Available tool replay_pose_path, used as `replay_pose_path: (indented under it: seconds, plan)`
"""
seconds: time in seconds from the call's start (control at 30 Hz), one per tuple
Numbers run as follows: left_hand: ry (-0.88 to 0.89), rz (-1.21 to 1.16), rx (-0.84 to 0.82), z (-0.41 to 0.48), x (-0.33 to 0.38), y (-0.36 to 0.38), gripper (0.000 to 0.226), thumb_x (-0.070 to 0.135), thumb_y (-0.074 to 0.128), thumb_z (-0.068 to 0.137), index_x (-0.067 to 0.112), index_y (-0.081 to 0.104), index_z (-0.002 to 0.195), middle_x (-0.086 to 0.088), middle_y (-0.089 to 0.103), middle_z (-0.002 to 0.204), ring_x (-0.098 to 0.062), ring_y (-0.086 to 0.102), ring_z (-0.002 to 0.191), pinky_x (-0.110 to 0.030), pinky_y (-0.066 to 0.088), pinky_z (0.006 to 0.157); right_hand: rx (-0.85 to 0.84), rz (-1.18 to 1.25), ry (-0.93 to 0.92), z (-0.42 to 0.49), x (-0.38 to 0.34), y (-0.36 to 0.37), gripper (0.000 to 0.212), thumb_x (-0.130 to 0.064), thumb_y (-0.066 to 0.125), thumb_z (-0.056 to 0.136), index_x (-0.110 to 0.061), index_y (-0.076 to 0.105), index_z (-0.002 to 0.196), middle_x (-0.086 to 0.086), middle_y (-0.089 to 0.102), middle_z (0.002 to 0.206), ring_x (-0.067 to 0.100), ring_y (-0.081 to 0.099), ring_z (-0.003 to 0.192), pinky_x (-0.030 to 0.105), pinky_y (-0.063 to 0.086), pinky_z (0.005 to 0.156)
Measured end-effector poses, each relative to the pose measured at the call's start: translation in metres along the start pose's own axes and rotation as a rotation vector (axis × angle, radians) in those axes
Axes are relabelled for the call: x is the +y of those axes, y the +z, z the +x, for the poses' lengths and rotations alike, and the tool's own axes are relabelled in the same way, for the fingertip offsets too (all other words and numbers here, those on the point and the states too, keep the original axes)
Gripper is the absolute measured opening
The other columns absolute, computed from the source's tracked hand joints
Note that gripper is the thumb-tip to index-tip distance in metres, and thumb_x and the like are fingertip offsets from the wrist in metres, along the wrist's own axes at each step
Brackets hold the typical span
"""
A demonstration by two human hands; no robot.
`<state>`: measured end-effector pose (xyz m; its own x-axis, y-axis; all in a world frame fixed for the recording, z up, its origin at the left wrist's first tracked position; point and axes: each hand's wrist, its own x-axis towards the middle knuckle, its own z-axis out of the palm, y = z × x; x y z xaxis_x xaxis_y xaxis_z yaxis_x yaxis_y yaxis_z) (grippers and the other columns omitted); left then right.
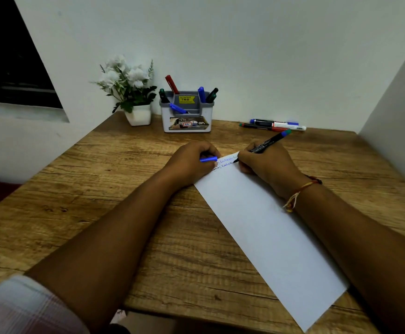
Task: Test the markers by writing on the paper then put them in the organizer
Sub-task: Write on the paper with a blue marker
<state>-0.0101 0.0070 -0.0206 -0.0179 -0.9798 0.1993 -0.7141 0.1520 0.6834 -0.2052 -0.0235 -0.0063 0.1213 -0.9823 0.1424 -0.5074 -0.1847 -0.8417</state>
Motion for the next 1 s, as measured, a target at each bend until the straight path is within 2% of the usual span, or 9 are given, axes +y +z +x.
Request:
replay_pose_path:
  seconds: [0.2,0.33,0.63,0.83,1.0]
  plan:
    - [-0.005,-0.009,0.001,-0.0006,0.0015,-0.0001,0.017,0.02,0.07,0.089,0.03,0.069,0.103,0.008,0.067,0.113,-0.009,0.059,0.104,-0.034,0.052,0.092,-0.006,0.003,0.016,0.0008,-0.0004,0.0002,0.02,-0.019,0.066,0.075,-0.017,0.066,0.055,0.005,0.073,0.065,0.01,0.059,0.058,0.034,0.051,0.065]
    - [-0.002,-0.003,0.001,-0.0011,0.0014,-0.0005,0.017,0.02,0.07,0.09,0.028,0.07,0.104,0.008,0.067,0.112,-0.009,0.059,0.104,-0.036,0.052,0.092,-0.015,0.011,0.018,0.002,-0.0001,0.0009,0.012,-0.02,0.067,0.075,-0.016,0.067,0.064,0.001,0.072,0.063,0.011,0.059,0.06,0.031,0.048,0.062]
    - [-0.006,0.011,-0.005,-0.0007,0.002,0.0002,0.018,0.02,0.07,0.09,0.029,0.069,0.105,0.007,0.067,0.116,-0.01,0.059,0.106,-0.035,0.051,0.093,0.011,0.043,0.027,0.0021,0.0017,0.002,0.016,-0.017,0.066,0.076,-0.017,0.064,0.06,-0.003,0.067,0.056,0.011,0.057,0.057,0.03,0.045,0.061]
    - [-0.01,0.01,-0.004,0.0004,0.0009,0.0001,0.018,0.021,0.07,0.089,0.03,0.069,0.105,0.007,0.067,0.115,-0.011,0.059,0.106,-0.037,0.052,0.094,0.018,0.008,0.026,0.0046,0.0026,0.0025,0.018,-0.023,0.065,0.073,-0.016,0.064,0.056,0.0,0.071,0.06,0.013,0.062,0.063,0.038,0.053,0.069]
    - [-0.013,0.008,-0.007,0.0002,0.0013,-0.0001,0.018,0.021,0.07,0.089,0.029,0.069,0.105,0.007,0.066,0.116,-0.011,0.059,0.107,-0.037,0.052,0.094,0.027,0.014,0.039,0.0048,0.0031,0.0033,0.014,-0.023,0.065,0.073,-0.018,0.065,0.06,-0.004,0.07,0.058,0.012,0.062,0.064,0.033,0.05,0.067]
